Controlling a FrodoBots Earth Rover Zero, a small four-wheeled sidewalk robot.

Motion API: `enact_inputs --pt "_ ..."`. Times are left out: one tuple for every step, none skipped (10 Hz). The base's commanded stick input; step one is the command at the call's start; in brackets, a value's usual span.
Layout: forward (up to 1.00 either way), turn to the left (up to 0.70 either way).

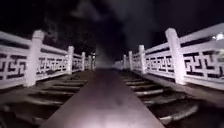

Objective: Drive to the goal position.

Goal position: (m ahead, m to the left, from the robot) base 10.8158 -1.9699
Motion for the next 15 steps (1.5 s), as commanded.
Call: enact_inputs --pt "0.42 0.15" --pt "0.42 0.25" --pt "0.42 0.25" --pt "0.42 0.25" --pt "0.43 0.16" --pt "0.43 0.05" --pt "0.43 0.00" --pt "0.43 0.00" --pt "0.43 0.00" --pt "0.43 0.00" --pt "0.42 0.00" --pt "0.42 0.00" --pt "0.42 0.00" --pt "0.42 0.00" --pt "0.42 0.00"
